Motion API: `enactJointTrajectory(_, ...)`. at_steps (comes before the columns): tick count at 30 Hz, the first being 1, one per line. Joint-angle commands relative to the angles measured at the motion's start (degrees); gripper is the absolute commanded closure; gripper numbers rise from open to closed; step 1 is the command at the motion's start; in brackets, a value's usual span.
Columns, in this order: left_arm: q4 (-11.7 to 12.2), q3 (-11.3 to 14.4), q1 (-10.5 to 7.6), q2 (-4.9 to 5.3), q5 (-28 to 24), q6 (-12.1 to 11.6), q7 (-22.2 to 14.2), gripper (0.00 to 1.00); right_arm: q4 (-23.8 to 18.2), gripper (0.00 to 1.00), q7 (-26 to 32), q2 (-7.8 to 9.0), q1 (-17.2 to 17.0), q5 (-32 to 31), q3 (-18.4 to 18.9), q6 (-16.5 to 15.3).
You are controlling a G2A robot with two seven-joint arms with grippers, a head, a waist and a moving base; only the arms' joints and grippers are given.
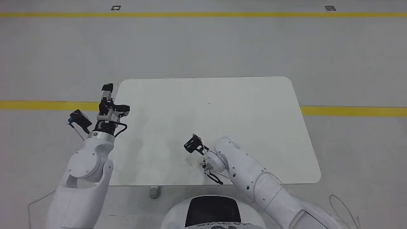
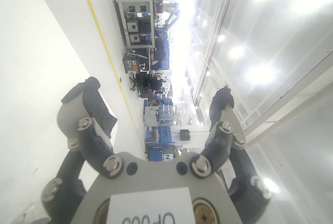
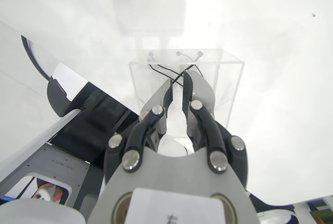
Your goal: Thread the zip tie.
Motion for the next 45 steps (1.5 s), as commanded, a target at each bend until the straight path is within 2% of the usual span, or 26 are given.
enactJointTrajectory(1,0.0,0.0,0.00,0.00,0.0,0.0,0.0,0.00,0.3,0.83,-0.2,-0.05,0.2,-0.1,-0.3,-0.2)
enactJointTrajectory(10,0.0,0.0,0.00,0.00,0.0,0.0,0.0,0.00,3.4,0.84,-1.0,-0.63,1.9,0.4,-1.4,-0.4)
enactJointTrajectory(16,0.0,0.0,0.00,0.00,0.0,0.0,0.0,0.00,5.2,0.81,-2.1,-1.09,2.8,0.3,-2.5,-0.5)
enactJointTrajectory(33,0.0,0.0,0.00,0.00,0.0,0.0,0.0,0.00,1.8,0.78,-2.8,-0.60,1.4,-2.5,-3.1,-1.0)
enactJointTrajectory(45,0.0,0.0,0.00,0.00,0.0,0.0,0.0,0.00,4.5,0.82,-2.6,-1.03,2.4,-1.3,-3.5,-1.6)
